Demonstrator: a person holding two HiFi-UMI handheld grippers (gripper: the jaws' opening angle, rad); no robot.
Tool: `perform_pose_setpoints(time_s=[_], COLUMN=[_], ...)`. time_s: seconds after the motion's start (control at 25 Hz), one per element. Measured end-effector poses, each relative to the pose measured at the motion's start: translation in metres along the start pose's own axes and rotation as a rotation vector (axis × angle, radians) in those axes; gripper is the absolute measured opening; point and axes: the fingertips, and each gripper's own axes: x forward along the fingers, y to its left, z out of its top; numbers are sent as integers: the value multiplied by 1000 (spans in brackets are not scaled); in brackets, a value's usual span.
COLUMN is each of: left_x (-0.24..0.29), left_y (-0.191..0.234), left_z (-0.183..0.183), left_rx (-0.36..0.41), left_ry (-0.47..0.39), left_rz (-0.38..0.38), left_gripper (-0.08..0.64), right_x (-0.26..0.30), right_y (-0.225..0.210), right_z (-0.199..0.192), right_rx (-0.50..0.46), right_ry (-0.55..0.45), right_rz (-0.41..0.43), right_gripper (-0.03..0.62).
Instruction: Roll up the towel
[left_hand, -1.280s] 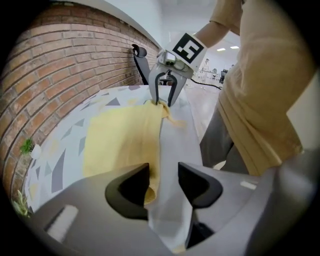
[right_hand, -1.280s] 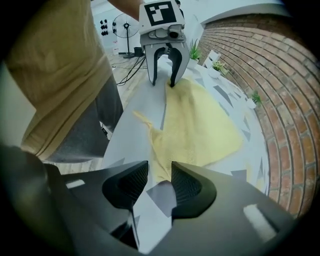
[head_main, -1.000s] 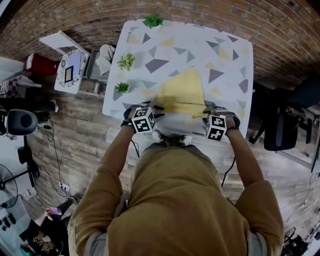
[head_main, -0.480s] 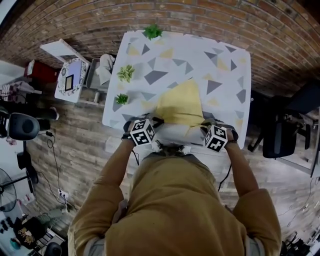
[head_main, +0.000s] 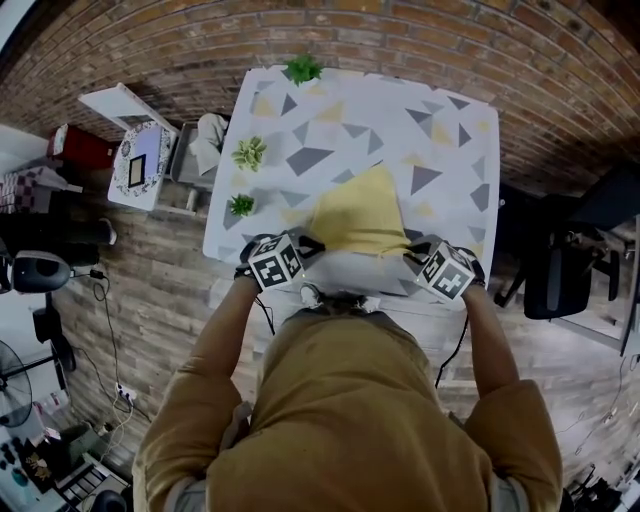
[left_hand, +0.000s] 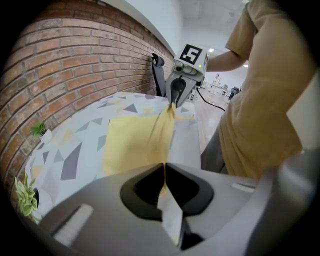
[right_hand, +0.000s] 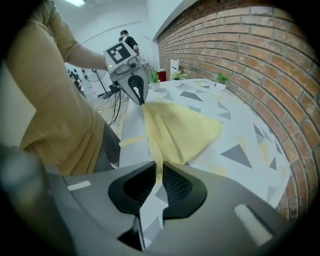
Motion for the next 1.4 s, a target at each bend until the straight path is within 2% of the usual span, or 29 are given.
perform_pose_setpoints(time_s=[0.16,0.32,0.52,0.72,0.96,1.16,1.28,1.4], left_x=[-6,-13,-18,-18,-7,10,19,25], left_y=[-11,-17,2,26,53,61,69,76], left_z=[6,14,12,14,6,-13,-15,-12], left_rx=[7,-18,-87,-188,-321,-402,-377,-315], left_ry=[-1,-30,-57,-79,-103,-70,-39,-9], left_rz=[-47,-113,-175,-226,-208,-178,-116,-52], left_gripper=[74,74,74,74,74,75,75,75], right_x=[-6,-12,-14,-9,10,22,26,31], right_y=[11,17,-9,-41,-61,-70,-78,-81], right_z=[1,7,15,15,9,8,5,3], right_rx=[-9,35,177,309,469,565,573,478], right_ry=[1,-29,-110,-117,-103,-101,-76,-14], right_rz=[19,66,140,206,250,250,188,91], right_gripper=[43,43,43,43,44,46,46,46])
